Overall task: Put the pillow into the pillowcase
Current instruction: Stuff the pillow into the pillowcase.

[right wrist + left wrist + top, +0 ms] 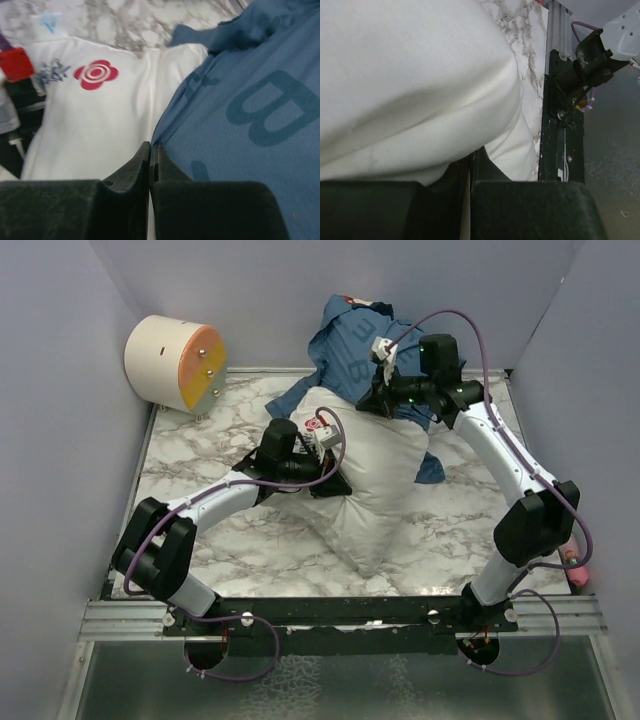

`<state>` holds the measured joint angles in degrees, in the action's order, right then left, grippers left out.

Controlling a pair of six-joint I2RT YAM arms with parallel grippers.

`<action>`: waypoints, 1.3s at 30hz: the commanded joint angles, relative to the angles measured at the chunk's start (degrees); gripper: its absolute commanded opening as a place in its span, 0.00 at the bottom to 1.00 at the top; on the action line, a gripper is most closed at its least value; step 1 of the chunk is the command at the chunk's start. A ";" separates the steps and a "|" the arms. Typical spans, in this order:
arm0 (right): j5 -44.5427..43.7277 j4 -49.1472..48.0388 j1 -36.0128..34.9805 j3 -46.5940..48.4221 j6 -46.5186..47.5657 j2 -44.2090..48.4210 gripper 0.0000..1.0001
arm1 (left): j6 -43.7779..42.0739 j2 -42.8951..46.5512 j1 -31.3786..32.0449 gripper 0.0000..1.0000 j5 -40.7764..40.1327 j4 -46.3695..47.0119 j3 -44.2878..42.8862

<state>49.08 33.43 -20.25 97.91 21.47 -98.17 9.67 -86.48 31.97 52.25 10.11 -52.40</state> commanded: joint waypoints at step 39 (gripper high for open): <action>-3.10 -30.94 36.54 -48.83 -20.07 18.86 0.93 | -9.29 3.80 41.67 0.95 -98.75 -24.51 -16.11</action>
<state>49.50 9.13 16.32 50.57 4.23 -79.77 7.68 -72.79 71.42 -19.99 -3.51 -61.14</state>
